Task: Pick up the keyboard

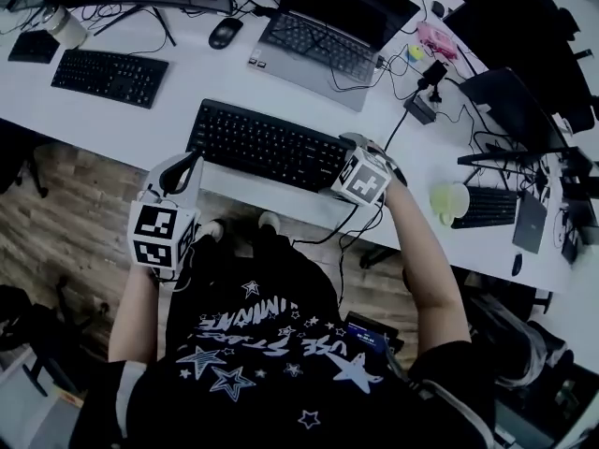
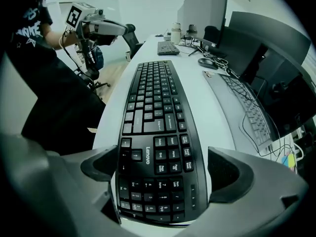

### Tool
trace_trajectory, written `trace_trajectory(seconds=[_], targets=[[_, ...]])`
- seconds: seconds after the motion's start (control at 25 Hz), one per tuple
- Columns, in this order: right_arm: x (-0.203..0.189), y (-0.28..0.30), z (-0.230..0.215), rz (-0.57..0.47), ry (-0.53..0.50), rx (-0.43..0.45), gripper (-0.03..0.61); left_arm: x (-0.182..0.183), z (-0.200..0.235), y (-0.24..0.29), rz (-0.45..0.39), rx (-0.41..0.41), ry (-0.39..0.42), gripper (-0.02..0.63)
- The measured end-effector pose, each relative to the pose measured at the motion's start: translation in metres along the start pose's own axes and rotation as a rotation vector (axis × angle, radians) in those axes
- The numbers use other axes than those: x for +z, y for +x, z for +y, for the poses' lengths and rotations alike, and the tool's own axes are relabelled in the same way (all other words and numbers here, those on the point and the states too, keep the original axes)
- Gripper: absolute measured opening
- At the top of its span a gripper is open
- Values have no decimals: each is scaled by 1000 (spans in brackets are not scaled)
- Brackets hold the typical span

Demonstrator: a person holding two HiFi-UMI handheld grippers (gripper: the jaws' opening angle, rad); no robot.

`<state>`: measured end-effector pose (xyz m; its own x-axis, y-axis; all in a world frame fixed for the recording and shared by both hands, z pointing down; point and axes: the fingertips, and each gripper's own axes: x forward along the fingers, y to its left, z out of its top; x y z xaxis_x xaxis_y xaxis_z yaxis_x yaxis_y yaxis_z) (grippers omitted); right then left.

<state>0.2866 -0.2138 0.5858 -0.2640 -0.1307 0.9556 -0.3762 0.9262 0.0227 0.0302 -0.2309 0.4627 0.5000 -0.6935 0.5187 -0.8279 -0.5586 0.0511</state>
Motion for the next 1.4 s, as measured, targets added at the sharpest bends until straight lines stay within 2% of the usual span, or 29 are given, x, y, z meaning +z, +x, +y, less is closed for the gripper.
trace_trajectory(seconds=[0.24,0.56,0.84,1.04,1.4], targets=[[-6,15,-4,58,-34,128,538,-1,-1,5,3,28,-30,32],[-10,26,-6,142,-63,239,549,1,-2,8,15,54,-35,32],[-10,32,-5,222,-65,193,566,1,-4,16,23,54,-44,32],[-10,37,-7,325,-78,185,568,3,-8,25,30,31,-41,32],[-10,35,1,319,-56,169,568,5,-2,23,28,3,7,34]])
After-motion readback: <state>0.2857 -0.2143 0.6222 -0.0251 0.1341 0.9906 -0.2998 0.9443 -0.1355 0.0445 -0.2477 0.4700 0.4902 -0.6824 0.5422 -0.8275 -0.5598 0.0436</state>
